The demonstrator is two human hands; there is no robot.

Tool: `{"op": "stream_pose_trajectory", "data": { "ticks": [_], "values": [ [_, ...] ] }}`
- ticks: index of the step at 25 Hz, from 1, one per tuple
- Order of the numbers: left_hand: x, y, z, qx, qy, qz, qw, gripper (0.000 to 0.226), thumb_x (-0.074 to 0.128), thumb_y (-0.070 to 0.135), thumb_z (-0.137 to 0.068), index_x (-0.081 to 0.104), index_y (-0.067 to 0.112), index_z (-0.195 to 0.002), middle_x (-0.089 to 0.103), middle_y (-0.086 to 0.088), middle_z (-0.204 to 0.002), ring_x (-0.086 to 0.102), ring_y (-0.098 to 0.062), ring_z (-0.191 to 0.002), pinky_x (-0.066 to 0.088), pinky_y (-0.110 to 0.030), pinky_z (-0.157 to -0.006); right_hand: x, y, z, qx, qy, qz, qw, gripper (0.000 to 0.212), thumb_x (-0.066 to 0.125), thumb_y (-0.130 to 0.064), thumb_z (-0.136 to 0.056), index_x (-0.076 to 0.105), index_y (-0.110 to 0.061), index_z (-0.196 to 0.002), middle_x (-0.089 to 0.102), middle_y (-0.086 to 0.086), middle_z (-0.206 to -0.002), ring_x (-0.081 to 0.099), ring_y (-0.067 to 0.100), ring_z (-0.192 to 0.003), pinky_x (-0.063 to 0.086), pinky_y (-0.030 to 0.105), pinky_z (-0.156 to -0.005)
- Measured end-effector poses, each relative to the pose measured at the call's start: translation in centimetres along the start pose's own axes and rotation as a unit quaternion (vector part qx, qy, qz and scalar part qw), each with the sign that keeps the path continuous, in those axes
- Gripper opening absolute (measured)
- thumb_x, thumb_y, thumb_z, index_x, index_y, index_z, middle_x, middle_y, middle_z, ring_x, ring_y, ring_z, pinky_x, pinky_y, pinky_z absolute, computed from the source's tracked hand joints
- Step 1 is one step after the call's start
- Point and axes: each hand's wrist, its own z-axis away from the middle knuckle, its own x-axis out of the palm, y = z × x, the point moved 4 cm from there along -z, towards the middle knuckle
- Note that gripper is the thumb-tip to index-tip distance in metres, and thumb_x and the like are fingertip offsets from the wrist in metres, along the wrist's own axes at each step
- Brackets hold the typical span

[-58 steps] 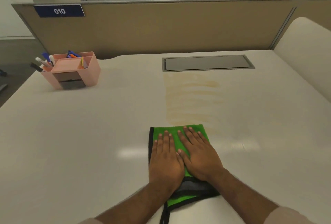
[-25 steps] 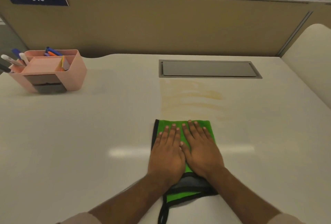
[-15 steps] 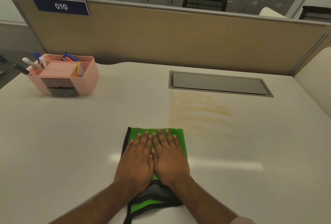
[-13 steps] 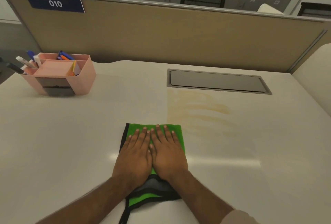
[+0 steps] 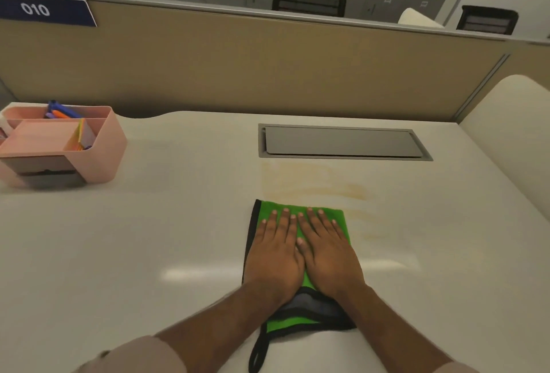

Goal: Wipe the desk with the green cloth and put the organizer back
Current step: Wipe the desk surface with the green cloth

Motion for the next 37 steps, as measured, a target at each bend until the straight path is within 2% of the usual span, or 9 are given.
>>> {"op": "stream_pose_trajectory", "data": {
  "ticks": [6, 13, 21, 27, 32, 37],
  "values": [
    [0.9, 5.3, -1.5, 0.068, -0.012, 0.022, 0.997, 0.062, 0.004, 0.035, -0.095, -0.004, 0.01, -0.151, -0.008, -0.009, -0.161, -0.012, -0.025, -0.147, -0.006, -0.044, -0.119, -1.0, 4.7, 3.1, 0.082, -0.007, 0.01, 0.997, 0.056, 0.011, -0.046, -0.099, 0.004, -0.03, -0.153, 0.0, -0.009, -0.162, -0.012, 0.006, -0.146, -0.005, 0.03, -0.12],
    [1.7, 8.3, -1.1, 0.027, -0.016, 0.035, 0.999, 0.061, 0.004, 0.035, -0.096, -0.012, 0.007, -0.149, -0.015, -0.011, -0.16, -0.02, -0.027, -0.145, -0.008, -0.045, -0.118, -1.5, 7.7, 3.8, 0.032, -0.035, 0.026, 0.999, 0.055, 0.004, -0.049, -0.097, -0.001, -0.033, -0.15, -0.006, -0.013, -0.16, -0.015, 0.004, -0.146, -0.007, 0.027, -0.119],
    [2.2, 12.4, -6.2, 0.042, -0.011, 0.035, 0.998, 0.061, 0.006, 0.035, -0.097, -0.006, 0.008, -0.15, -0.01, -0.011, -0.161, -0.014, -0.025, -0.147, -0.007, -0.043, -0.119, -2.8, 13.6, 1.2, 0.049, -0.016, 0.011, 0.999, 0.055, 0.006, -0.049, -0.097, 0.0, -0.031, -0.149, -0.002, -0.012, -0.158, -0.009, 0.004, -0.146, -0.005, 0.028, -0.119],
    [2.9, 13.0, -12.6, 0.072, -0.019, -0.003, 0.997, 0.059, 0.006, 0.032, -0.098, -0.002, 0.006, -0.15, -0.006, -0.01, -0.162, -0.014, -0.022, -0.147, -0.012, -0.039, -0.118, -2.9, 16.9, -3.3, 0.08, 0.01, 0.02, 0.997, 0.06, 0.006, -0.048, -0.096, 0.008, -0.026, -0.152, 0.008, -0.003, -0.162, 0.001, 0.011, -0.148, -0.002, 0.031, -0.12],
    [2.9, 11.1, -18.2, 0.061, -0.024, 0.006, 0.998, 0.057, 0.01, 0.031, -0.099, 0.002, 0.009, -0.151, -0.003, -0.007, -0.162, -0.008, -0.019, -0.148, -0.005, -0.039, -0.12, -3.0, 17.7, -9.2, 0.09, 0.019, 0.034, 0.995, 0.054, 0.014, -0.041, -0.101, 0.01, -0.024, -0.153, 0.01, 0.001, -0.163, 0.005, 0.017, -0.15, -0.002, 0.034, -0.12],
    [2.0, 6.7, -21.2, 0.041, -0.03, 0.002, 0.999, 0.056, 0.011, 0.032, -0.1, 0.003, 0.011, -0.152, -0.001, -0.006, -0.162, -0.004, -0.019, -0.148, 0.0, -0.039, -0.12, -2.4, 15.5, -14.4, 0.066, 0.017, 0.042, 0.997, 0.054, 0.015, -0.04, -0.102, 0.012, -0.022, -0.153, 0.011, 0.004, -0.163, 0.006, 0.021, -0.15, 0.001, 0.037, -0.12]
  ]
}}
